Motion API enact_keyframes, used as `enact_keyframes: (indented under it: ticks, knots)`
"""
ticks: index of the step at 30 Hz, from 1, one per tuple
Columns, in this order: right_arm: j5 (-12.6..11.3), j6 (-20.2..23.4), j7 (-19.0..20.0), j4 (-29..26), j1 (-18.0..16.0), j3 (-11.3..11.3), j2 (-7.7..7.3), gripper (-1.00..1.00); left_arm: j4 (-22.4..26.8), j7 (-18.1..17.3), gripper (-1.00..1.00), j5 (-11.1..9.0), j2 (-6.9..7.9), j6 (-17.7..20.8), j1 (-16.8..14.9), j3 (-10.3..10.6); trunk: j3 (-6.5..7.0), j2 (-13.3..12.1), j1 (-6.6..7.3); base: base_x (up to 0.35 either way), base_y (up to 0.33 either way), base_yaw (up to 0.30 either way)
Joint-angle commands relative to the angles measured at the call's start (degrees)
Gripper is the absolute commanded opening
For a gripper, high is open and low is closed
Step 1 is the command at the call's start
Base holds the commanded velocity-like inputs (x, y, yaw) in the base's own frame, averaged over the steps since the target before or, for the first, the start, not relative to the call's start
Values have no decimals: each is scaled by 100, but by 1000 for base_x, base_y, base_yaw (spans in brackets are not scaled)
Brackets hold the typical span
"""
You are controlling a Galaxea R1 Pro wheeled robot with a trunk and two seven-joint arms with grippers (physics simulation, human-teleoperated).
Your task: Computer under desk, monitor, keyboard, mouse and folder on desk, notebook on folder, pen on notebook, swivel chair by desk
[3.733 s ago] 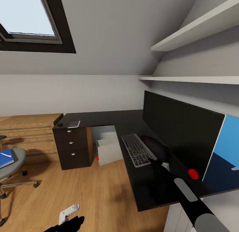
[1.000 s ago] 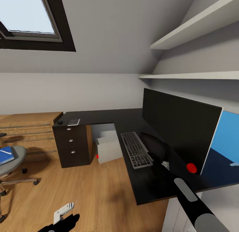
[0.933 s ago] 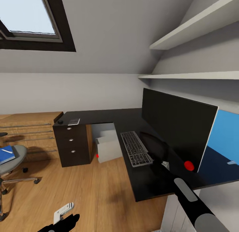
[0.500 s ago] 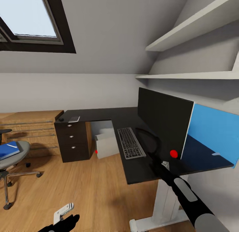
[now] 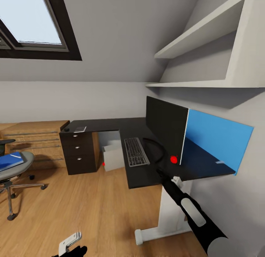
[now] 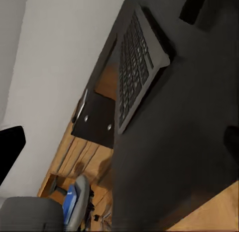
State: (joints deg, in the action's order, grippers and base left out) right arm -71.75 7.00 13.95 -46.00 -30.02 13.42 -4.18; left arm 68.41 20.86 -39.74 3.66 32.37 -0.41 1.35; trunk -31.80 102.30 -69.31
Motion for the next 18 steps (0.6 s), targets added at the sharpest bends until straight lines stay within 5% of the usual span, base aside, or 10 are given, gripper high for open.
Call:
enact_keyframes:
  ticks: [1,5,9,16,18]
  knots:
    - [109,-31,73,-61,20,145,20,100,-34,58,100,-60,8,7,-1,14,-6,3,3,-269,-206,0]
    - [792,-285,447,-206,169,674,58,100,-368,54,100,-54,11,-131,-2,14,-6,3,3,-269,-206,0]
    - [1513,-1022,568,-362,506,1341,65,100,-826,37,100,94,5,-732,-3,32,-6,3,3,-260,-205,0]
    - [2293,-1869,337,-340,944,1665,66,100,-1219,34,100,375,-6,-1055,-1,54,-6,3,3,-130,-111,0]
    - [2700,-2082,33,-249,1150,1731,66,100,-1295,38,100,414,-11,-1089,-1,52,-6,3,3,-30,-26,0]
